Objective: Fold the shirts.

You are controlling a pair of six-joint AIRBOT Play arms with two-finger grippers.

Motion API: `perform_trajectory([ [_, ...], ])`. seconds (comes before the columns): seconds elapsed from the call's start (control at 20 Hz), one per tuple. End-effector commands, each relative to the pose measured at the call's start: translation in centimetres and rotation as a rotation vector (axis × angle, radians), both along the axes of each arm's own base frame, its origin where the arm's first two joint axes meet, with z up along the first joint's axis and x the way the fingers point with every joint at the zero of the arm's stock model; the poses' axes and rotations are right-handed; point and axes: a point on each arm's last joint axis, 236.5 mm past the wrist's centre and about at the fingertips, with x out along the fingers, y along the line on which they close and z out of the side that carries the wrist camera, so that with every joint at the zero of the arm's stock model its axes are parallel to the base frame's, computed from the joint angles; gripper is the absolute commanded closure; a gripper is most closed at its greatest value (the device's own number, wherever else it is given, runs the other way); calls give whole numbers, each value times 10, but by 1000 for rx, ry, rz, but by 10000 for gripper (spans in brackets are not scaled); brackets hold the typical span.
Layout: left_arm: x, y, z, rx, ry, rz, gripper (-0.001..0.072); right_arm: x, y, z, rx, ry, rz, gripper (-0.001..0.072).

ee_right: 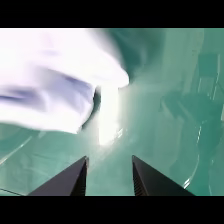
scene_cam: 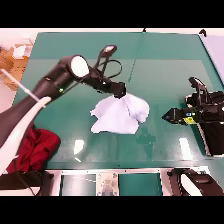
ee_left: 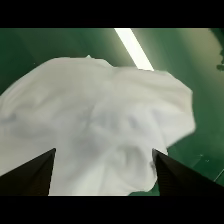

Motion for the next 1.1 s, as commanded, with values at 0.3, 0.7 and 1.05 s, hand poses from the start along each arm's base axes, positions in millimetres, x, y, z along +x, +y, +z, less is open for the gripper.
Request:
perform_trajectory([
  [0.3, -9, 171, -29, 174, 427, 222, -8, 27, -57, -29, 27, 136, -209, 206],
  [0.7, -125, 121, -152, 101, 655, 214, -8, 48, -9, -103, 232, 313, -73, 218],
  [1.05, -103, 78, -167, -18, 545, 291, 474, 65, 33, -155, 239, 352, -30, 237],
])
